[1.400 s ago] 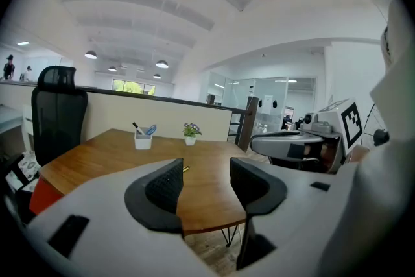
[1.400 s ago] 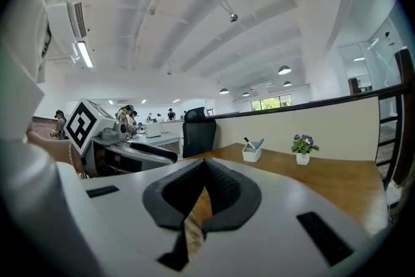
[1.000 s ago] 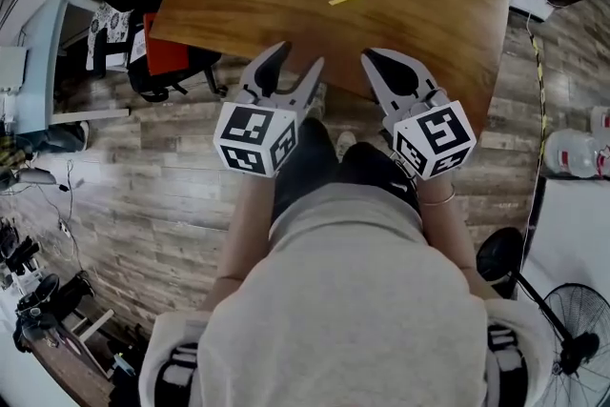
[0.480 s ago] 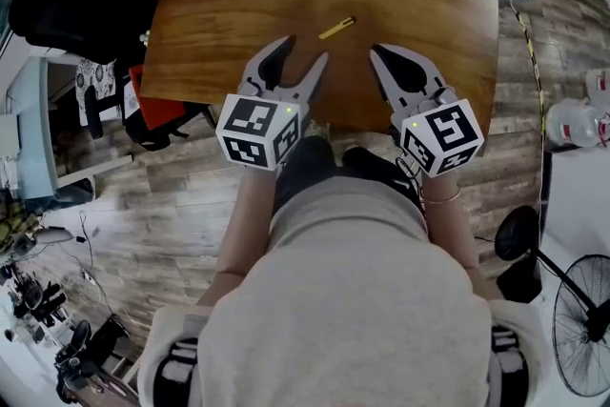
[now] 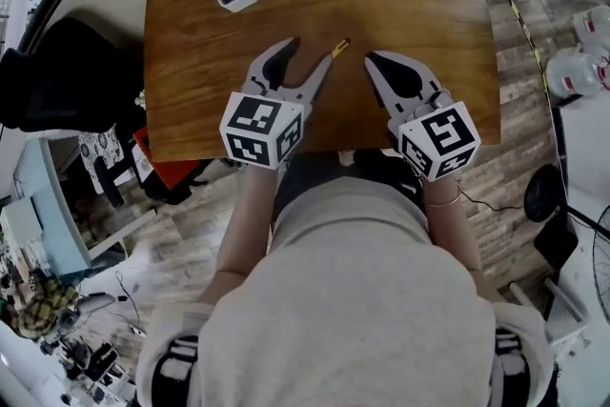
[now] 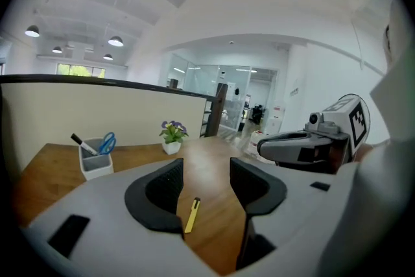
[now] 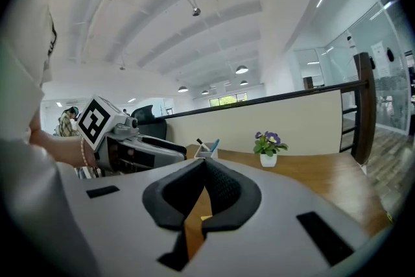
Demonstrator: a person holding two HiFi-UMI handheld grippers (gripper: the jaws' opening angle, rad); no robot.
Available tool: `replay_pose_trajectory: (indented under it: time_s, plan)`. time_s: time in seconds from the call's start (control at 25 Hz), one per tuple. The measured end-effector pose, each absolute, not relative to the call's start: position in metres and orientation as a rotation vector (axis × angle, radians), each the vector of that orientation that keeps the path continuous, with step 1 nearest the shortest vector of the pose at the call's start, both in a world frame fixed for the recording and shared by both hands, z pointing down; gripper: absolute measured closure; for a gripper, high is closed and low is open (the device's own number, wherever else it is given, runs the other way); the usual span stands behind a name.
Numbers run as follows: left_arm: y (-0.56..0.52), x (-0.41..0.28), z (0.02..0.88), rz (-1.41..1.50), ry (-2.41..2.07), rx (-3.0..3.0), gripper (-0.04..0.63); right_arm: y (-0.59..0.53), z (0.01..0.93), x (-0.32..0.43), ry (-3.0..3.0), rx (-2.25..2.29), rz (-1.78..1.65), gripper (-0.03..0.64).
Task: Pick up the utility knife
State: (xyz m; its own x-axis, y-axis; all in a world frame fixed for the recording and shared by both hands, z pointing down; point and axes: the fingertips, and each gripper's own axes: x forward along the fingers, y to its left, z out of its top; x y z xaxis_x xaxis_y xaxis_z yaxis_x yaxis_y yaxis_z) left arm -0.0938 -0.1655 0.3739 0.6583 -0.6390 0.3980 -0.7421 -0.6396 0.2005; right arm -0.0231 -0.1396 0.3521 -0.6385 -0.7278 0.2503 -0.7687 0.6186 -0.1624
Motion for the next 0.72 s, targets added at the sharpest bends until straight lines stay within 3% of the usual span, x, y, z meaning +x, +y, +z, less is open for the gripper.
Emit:
replay_pose_trajectory:
  time_s: [0.72]
  plan:
    - [-0.169, -0.051, 0.419, 0.514, -0.813, 2.526, 0.385, -0.142, 0.385, 0.008, -2.543, 1.429, 0.514, 0.604]
